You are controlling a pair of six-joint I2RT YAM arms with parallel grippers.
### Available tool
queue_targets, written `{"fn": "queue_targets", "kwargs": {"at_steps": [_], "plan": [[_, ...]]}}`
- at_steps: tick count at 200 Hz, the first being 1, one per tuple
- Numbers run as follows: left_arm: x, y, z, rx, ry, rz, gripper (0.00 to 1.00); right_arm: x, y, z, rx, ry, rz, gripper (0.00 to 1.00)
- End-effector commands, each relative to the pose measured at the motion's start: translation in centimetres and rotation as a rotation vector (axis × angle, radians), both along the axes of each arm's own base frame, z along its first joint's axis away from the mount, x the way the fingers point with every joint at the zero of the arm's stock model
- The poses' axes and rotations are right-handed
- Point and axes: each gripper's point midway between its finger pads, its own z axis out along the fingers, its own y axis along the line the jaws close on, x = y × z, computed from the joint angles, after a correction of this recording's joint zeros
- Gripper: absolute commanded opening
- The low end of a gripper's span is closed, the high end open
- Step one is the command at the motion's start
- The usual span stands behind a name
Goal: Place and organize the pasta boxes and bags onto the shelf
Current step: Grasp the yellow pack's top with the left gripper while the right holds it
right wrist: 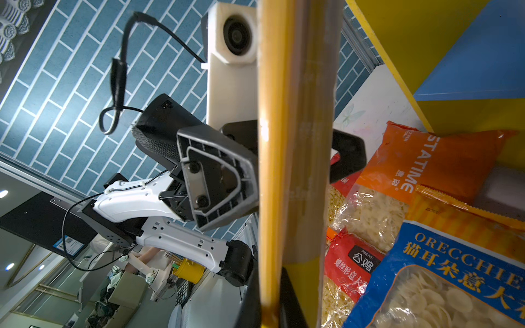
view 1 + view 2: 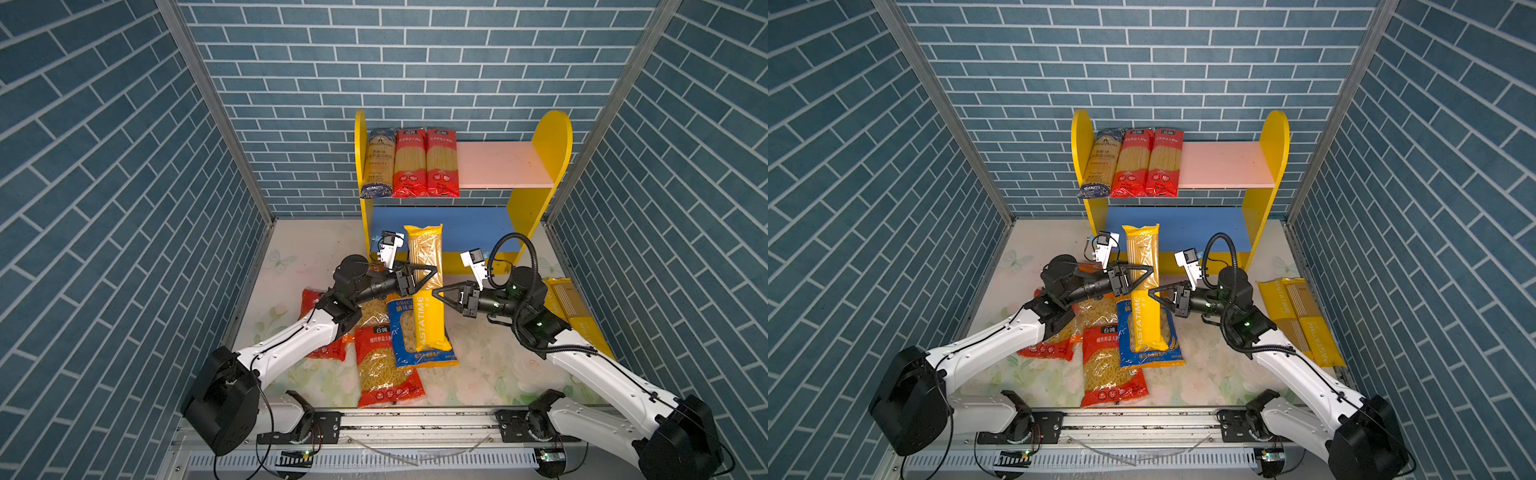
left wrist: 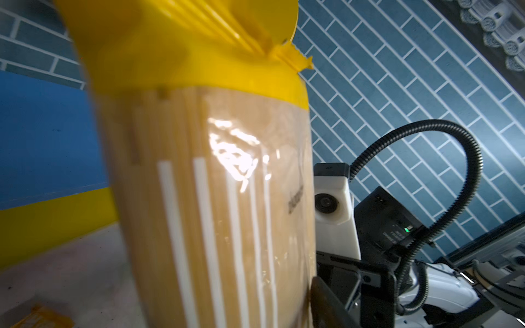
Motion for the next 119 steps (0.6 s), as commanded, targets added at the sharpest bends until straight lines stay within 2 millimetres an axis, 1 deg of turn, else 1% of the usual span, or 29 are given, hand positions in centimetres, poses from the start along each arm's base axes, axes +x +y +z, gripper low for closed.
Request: {"fn": "queue_targets", "kwargs": {"at_steps": [1,18,42,71,84,94,110,119], "plan": [[-0.7,0.3,2.4,-0.047,-0.073,-0.014,0.47,-1.4,0.0,7.4,0.152,-0.235,0.047,0.00],[-0.8,0.6,2.4,-0.046,-0.076,-0.005,0.33,-1.3,-0.1,7.3,0.150,-0.226,0.040,0.00],[-0.9,0.8,2.7,-0.056,-0.081,0.003,0.26,-1.1,0.0,7.2,0.152,-0.212,0.033,0.00],[-0.9,1.0,3.7,-0.066,-0.093,0.019,0.17,-0.7,-0.1,6.7,0.132,-0.200,0.010,0.09],[-0.9,1.1,4.3,-0.074,-0.103,0.026,0.15,-0.3,-0.1,6.2,0.108,-0.199,-0.011,0.16],[-0.8,1.2,4.9,-0.079,-0.109,0.037,0.11,-0.1,-0.1,5.8,0.090,-0.198,-0.024,0.20],[-0.7,1.5,5.7,-0.089,-0.119,0.059,0.06,0.2,-0.1,5.3,0.071,-0.196,-0.039,0.30],[-0.6,1.6,6.3,-0.092,-0.127,0.068,0.03,0.2,-0.1,5.1,0.064,-0.198,-0.041,0.33]]}}
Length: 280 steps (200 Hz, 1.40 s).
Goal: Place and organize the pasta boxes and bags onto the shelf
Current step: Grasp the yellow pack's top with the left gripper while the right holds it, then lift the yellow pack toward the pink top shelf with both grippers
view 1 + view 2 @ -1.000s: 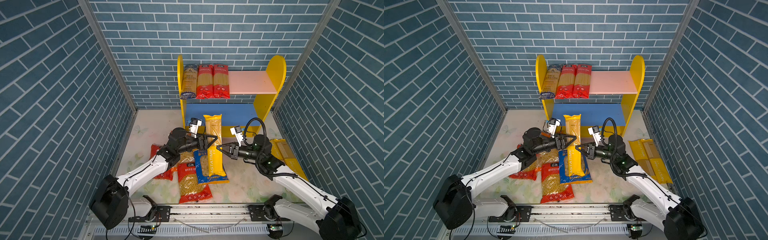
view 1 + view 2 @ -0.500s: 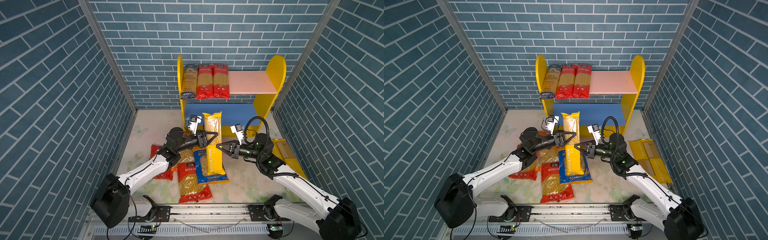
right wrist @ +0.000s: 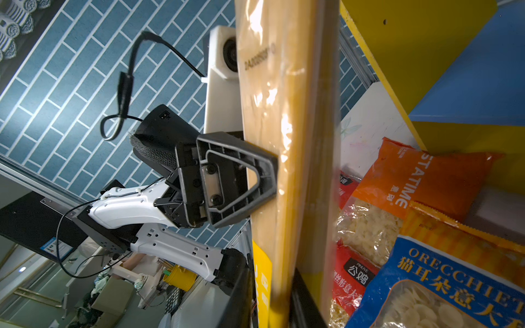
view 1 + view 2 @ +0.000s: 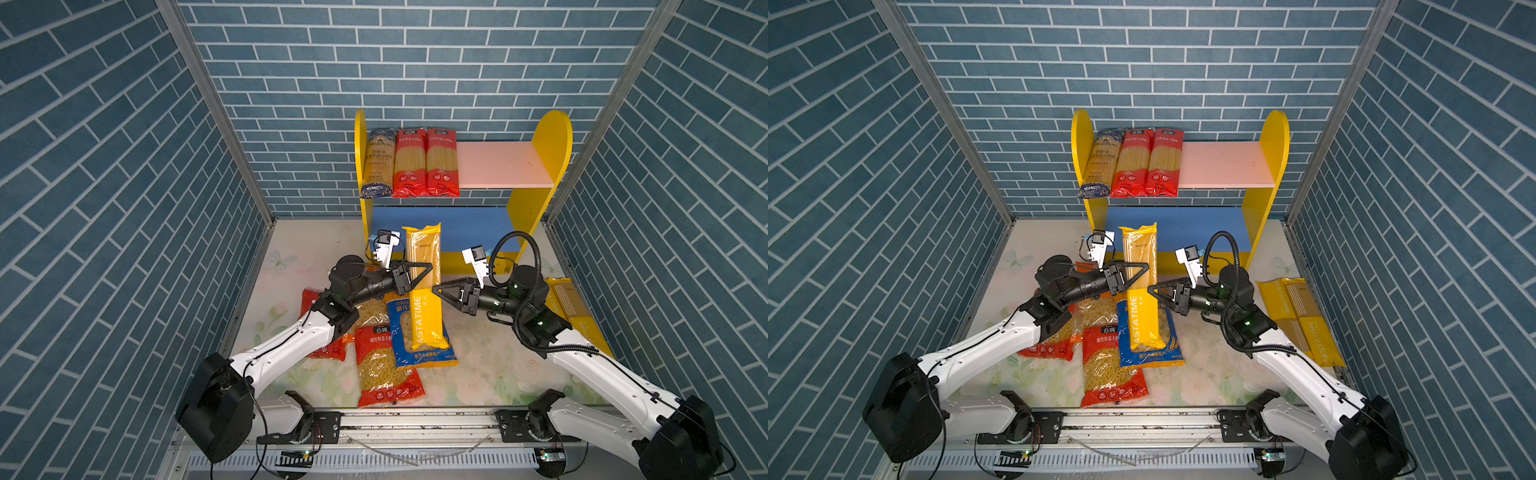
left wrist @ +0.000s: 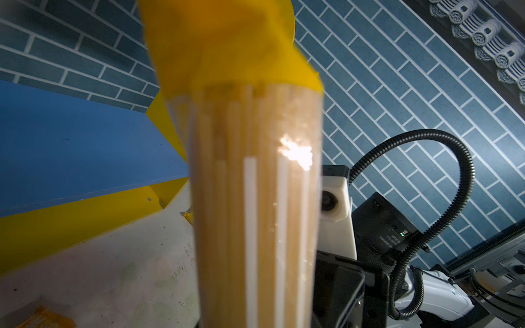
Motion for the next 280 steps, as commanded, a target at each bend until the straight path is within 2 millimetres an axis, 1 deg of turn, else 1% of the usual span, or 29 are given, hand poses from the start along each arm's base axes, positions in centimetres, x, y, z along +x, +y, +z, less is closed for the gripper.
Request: {"fn": "queue_targets", "kwargs": {"at_steps": [1,12,21,48,63,75,91,100,126,151,176,188,199,219,242,256,280], "plan": [[-0.5,0.9,5.5,-0.085,-0.127,0.032,0.03,-0.4,-0.1,4.1,0.055,-0.148,-0.006,0.34],[-0.5,1.0,6.2,-0.085,-0.139,0.041,0.00,-0.4,0.0,3.7,0.043,-0.145,-0.009,0.39],[-0.5,1.1,7.0,-0.081,-0.151,0.049,0.00,-0.4,-0.1,3.3,0.031,-0.147,-0.011,0.43],[-1.1,1.7,10.0,-0.052,-0.222,0.067,0.00,-1.0,-0.2,2.1,0.000,-0.153,0.017,0.49],[-1.6,2.1,11.7,-0.043,-0.264,0.076,0.00,-1.8,-0.2,2.3,0.007,-0.159,0.048,0.50],[-1.6,2.4,12.3,-0.023,-0.293,0.093,0.00,-2.4,-0.2,2.9,0.022,-0.161,0.075,0.52],[-1.6,2.6,13.2,0.004,-0.329,0.109,0.00,-2.8,-0.3,3.5,0.033,-0.165,0.091,0.53],[-1.6,2.8,14.2,0.003,-0.355,0.119,0.00,-2.8,-0.4,3.5,0.024,-0.169,0.087,0.53],[-1.0,3.0,17.8,-0.004,-0.420,0.164,0.00,-2.1,-0.7,3.0,-0.014,-0.186,0.038,0.55],[1.1,2.3,19.8,0.016,-0.434,0.202,0.00,-0.8,-0.8,3.3,-0.014,-0.194,-0.038,0.57],[2.3,1.6,22.0,-0.025,-0.449,0.209,0.00,1.1,-1.9,4.1,0.008,-0.207,-0.177,0.61],[2.8,1.4,22.5,-0.038,-0.452,0.216,0.00,1.3,-2.2,5.5,0.069,-0.220,-0.206,0.65],[3.2,1.3,22.8,-0.051,-0.446,0.225,0.00,1.4,-2.2,6.7,0.108,-0.230,-0.208,0.65],[4.1,0.9,22.9,-0.080,-0.417,0.226,0.00,2.1,-2.1,7.4,0.113,-0.228,-0.227,0.66],[4.9,0.6,22.5,-0.092,-0.379,0.235,0.00,2.5,-2.5,8.9,0.163,-0.256,-0.257,0.66],[5.3,0.6,22.4,-0.104,-0.362,0.240,0.00,2.9,-2.4,9.3,0.175,-0.256,-0.261,0.65],[6.7,0.6,22.3,-0.118,-0.302,0.252,0.01,4.0,-2.4,8.7,0.174,-0.233,-0.296,0.63]]}}
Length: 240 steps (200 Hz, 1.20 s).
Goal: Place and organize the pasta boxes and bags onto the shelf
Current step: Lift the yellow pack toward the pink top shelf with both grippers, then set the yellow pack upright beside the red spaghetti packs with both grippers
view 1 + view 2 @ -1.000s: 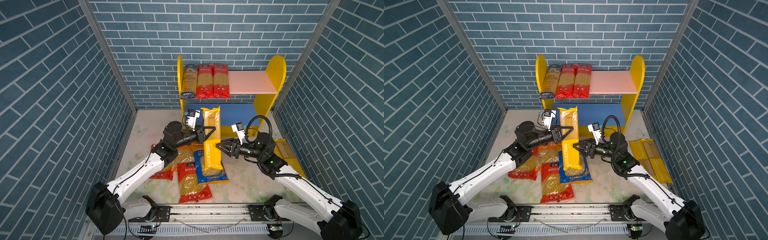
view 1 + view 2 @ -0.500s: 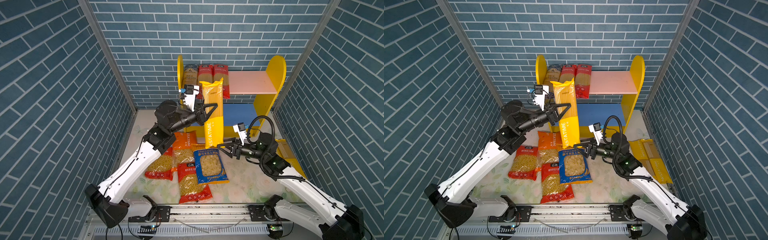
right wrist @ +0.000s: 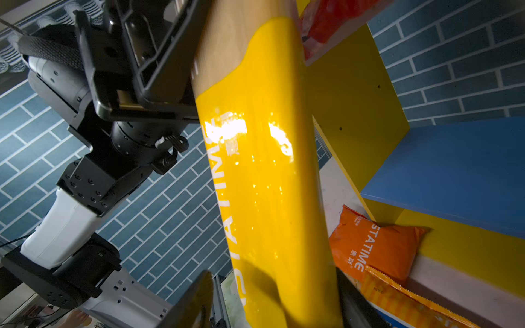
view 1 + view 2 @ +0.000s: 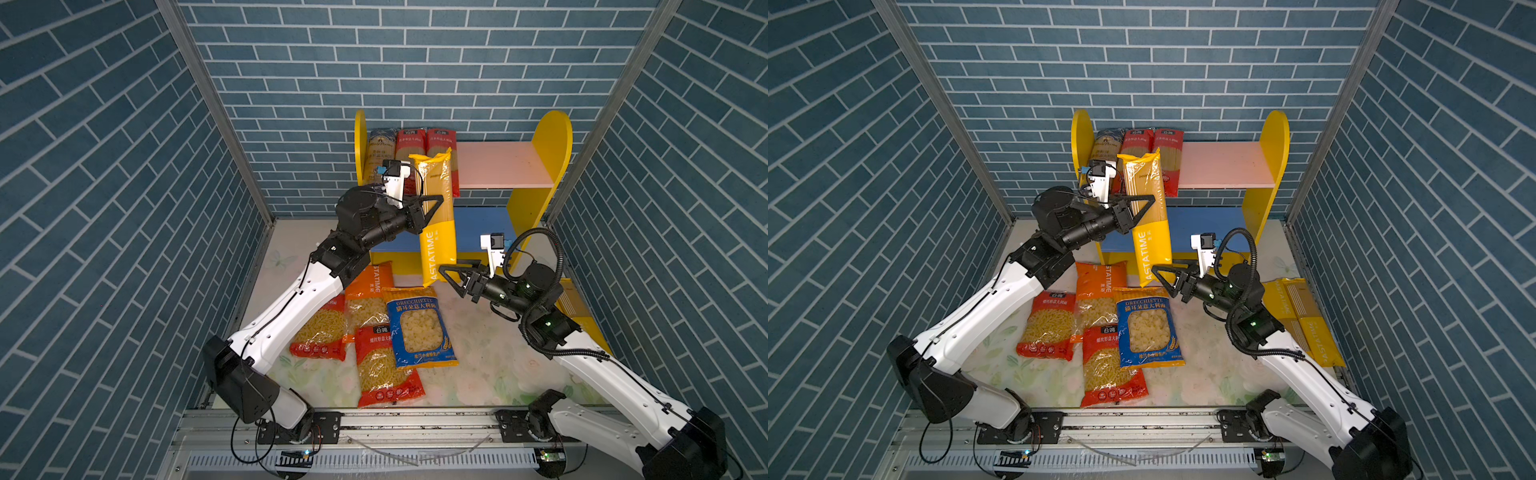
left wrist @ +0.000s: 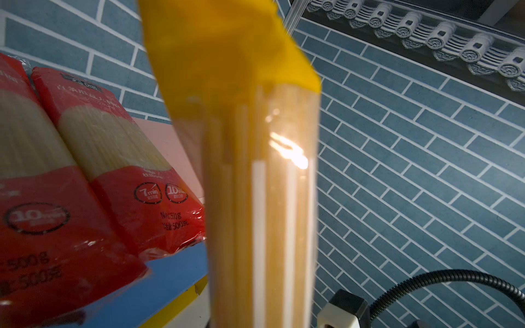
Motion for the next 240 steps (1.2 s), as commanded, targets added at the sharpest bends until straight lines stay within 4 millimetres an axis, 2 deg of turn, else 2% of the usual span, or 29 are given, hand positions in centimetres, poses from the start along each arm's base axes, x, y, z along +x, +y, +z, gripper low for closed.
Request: {"fn": "queue_targets", "kwargs": {"at_steps": [1,32,54,97,153,165,181,206,240], "plan": [[-0.6,2.0,7.3,-0.179,-0.111,0.024,0.01,0.6,-0.6,4.4,0.105,-0.086,-0.039,0.63],[1.0,1.5,7.4,-0.207,-0.041,0.018,0.03,0.1,0.1,5.7,0.141,-0.094,0.027,0.57],[2.2,0.7,6.9,-0.198,0.012,0.010,0.07,0.1,0.3,6.6,0.152,-0.099,0.047,0.49],[4.7,0.1,7.2,-0.225,0.092,-0.010,0.17,1.0,-1.4,10.2,0.195,-0.147,-0.012,0.27],[7.0,-0.9,7.4,-0.242,0.140,-0.026,0.46,3.0,-3.1,13.7,0.303,-0.147,-0.091,0.09],[7.5,-0.9,7.1,-0.233,0.150,-0.012,0.55,3.5,-3.6,14.2,0.326,-0.144,-0.119,0.05],[8.0,-0.8,6.5,-0.214,0.164,0.007,0.62,4.2,-4.5,14.9,0.340,-0.142,-0.167,0.00],[8.4,-0.6,5.4,-0.191,0.185,0.037,0.67,5.5,-5.8,16.2,0.374,-0.132,-0.226,0.00],[8.6,-0.5,3.9,-0.158,0.208,0.054,0.72,6.7,-6.5,18.1,0.399,-0.118,-0.253,0.00]]}}
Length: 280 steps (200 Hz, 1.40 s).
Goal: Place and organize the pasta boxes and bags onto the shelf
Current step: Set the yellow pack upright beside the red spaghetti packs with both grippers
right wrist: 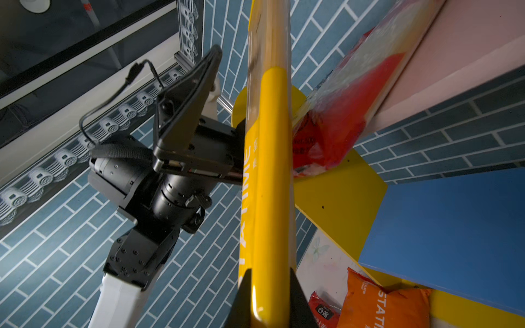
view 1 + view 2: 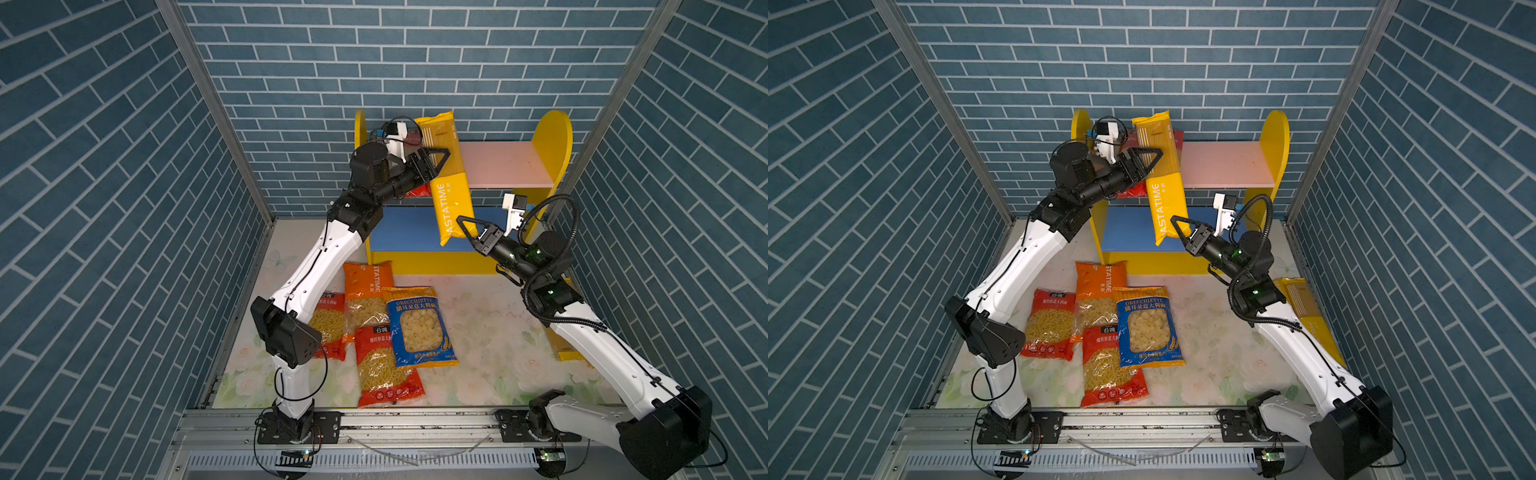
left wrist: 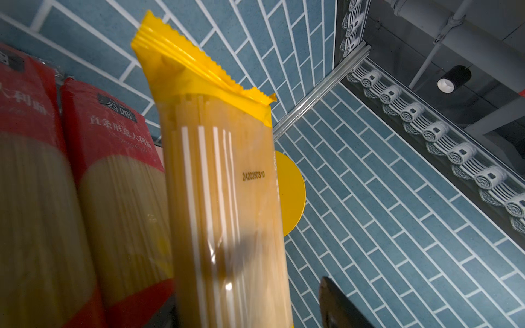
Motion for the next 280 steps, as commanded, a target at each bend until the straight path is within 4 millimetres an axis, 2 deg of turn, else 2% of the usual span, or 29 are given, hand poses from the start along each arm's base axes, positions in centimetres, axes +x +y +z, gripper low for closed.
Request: {"fn": "queue_targets", "kwargs": {"at_steps": [1,51,77,98,144,176,218,258,280], "plan": [[-0.7,0.6,0.6,0.017,-0.031,0.009,0.72,-1.2,-3.1,10.3,0.169,-0.231,-0.097,0.00],[-1.2,1.3,-0.5,0.064,-0.023,0.030,0.75,1.0,-5.4,12.4,0.175,-0.160,-0.210,0.00],[-1.8,1.9,-1.5,0.074,-0.019,0.043,0.75,2.9,-6.7,12.2,0.163,-0.053,-0.276,0.00],[-2.3,2.6,-2.1,0.093,-0.022,0.061,0.75,3.7,-7.0,12.2,0.174,-0.005,-0.291,0.00],[-4.1,4.0,-3.2,0.161,-0.037,0.093,0.75,5.7,-6.0,11.5,0.137,0.085,-0.270,0.00],[-5.3,3.9,-4.4,0.205,-0.032,0.083,0.75,6.8,-5.5,10.9,0.118,0.118,-0.244,0.00],[-7.2,3.4,-5.6,0.230,-0.081,0.070,0.75,8.5,-3.6,9.7,0.125,0.186,-0.164,0.00],[-9.0,3.5,-6.5,0.254,-0.110,0.065,0.76,8.6,-3.1,9.6,0.107,0.207,-0.137,0.00],[-9.6,3.8,-6.7,0.267,-0.116,0.074,0.76,8.6,-3.2,8.9,0.055,0.228,-0.152,0.00]]}}
